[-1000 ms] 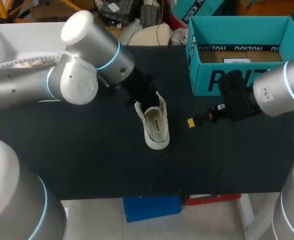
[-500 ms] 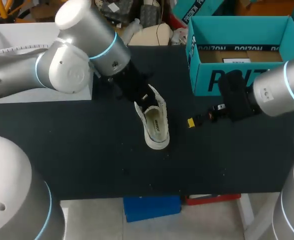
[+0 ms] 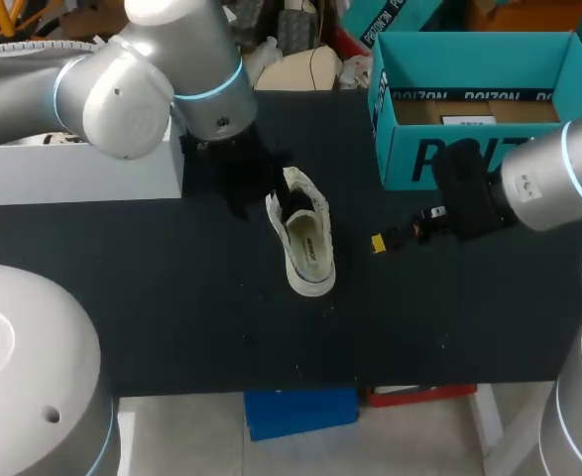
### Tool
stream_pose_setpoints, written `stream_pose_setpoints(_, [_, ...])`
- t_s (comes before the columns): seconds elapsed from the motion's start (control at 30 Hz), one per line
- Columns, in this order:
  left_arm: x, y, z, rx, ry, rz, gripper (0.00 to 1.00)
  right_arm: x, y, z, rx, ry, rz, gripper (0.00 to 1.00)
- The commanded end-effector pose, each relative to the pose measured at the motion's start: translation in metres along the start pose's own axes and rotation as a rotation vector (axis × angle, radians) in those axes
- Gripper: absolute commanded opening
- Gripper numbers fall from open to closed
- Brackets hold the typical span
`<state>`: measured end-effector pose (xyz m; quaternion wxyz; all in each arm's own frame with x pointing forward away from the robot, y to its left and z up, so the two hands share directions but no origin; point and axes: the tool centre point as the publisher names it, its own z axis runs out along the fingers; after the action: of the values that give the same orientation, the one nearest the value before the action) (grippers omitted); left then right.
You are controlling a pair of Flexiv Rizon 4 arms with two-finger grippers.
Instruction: Take the shoe out of the shoebox, open the shoe tongue, remove and reinsert the insole, then place the shoe into the shoebox
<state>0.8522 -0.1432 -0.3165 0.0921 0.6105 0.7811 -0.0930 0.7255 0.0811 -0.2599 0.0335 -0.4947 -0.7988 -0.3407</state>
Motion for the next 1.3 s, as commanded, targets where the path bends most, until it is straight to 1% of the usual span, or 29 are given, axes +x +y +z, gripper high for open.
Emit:
stream_pose_setpoints(0.03, [-0.006,0.007,0.018,0.014,0.015,0.004,0.48,0.001,0.000,0.001,0.002,-0.002,0.001,1.00])
stream_pose_setpoints(0.2, [-0.007,0.009,0.031,0.020,0.030,0.012,0.49,0.001,0.000,0.001,0.002,-0.002,0.001,1.00])
stream_pose_setpoints(0.33, [-0.005,0.011,0.049,0.053,0.046,0.003,0.49,0.001,0.000,0.001,0.002,-0.002,0.001,1.00])
stream_pose_setpoints(0.37, [-0.005,0.012,0.052,0.045,0.057,0.009,0.49,0.001,0.000,0.001,0.002,-0.002,0.001,1.00])
stream_pose_setpoints(0.63, [-0.001,0.021,0.078,0.050,0.093,0.017,0.48,0.001,0.000,0.001,0.002,-0.002,0.001,1.00])
stream_pose_setpoints(0.77, [0.002,0.023,0.090,0.049,0.095,0.021,0.49,0.001,0.000,0.001,0.002,-0.002,0.001,1.00])
stream_pose_setpoints(1.07, [0.003,0.023,0.103,0.045,0.088,0.033,0.49,0.001,0.000,0.001,0.002,-0.002,0.001,1.00])
stream_pose_setpoints(1.13, [0.002,0.023,0.104,0.044,0.090,0.039,0.43,0.001,0.000,0.001,0.002,-0.002,0.001,1.00])
stream_pose_setpoints(1.17, [0.002,0.023,0.105,0.042,0.094,0.046,0.29,0.001,0.000,0.001,0.002,-0.002,0.001,1.00])
stream_pose_setpoints(1.2, [0.002,0.024,0.105,0.040,0.099,0.055,0.05,0.001,0.000,0.001,0.002,-0.002,0.001,1.00])
stream_pose_setpoints(1.23, [0.002,0.024,0.105,0.037,0.107,0.064,0.00,0.001,0.000,0.001,0.002,-0.002,0.001,1.00])
stream_pose_setpoints(1.3, [0.001,0.023,0.103,0.032,0.095,0.078,0.00,0.001,0.000,0.001,0.002,-0.002,0.001,1.00])
